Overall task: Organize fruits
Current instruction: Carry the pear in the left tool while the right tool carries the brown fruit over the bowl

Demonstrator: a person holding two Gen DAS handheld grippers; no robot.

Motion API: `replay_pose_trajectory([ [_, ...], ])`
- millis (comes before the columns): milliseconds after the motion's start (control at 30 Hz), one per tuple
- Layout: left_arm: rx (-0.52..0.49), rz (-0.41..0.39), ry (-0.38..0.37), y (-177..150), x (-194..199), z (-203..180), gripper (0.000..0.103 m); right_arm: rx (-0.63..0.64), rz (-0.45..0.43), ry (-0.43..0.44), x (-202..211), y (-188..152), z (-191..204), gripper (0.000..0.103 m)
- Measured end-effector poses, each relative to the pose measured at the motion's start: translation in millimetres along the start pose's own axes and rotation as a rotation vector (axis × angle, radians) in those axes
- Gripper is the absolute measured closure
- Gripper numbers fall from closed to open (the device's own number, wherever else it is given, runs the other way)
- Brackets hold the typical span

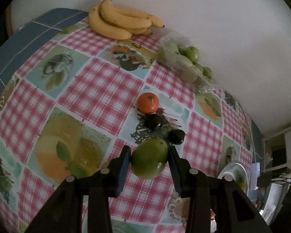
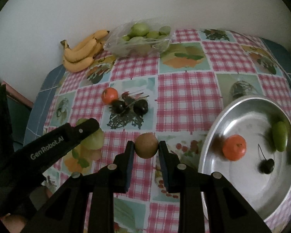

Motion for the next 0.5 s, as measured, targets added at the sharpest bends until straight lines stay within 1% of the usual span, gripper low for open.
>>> replay_pose_trajectory([
  [100,-0.026,-0.011,-0.003,-4.4,6.4,-6.0,0.061,-0.011,-0.002,-0.008,7.5,-5.2,-2.5,0.077],
  [333,-0.046,0.0,-0.032,-14.9,15.4,-15.7,0.061,-0.032,-0.002,-0.027,22.5,-16.4,-7.7,0.077],
  [433,-0.055,0.008,-0.05,-19.4,18.1,-20.9,0.061,-0.052,-0.01,-0.028,29.6,-19.9,-15.5,0.077],
  [500,-0.065,0.005,-0.049,-21.7,19.8,-24.0,0.061,-0.065,-0.012,-0.032,33.9,-21.4,-22.2,0.077],
])
Point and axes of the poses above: each gripper's, at about its wrist camera, not at the fingertips, and x roughly against the way its jaws point, z to its left, y to its top, the point moved 1 cm from there along -x, roughly the way its jaws point, and after that the axes turned 15 degrees about x, right-handed, at the moved point
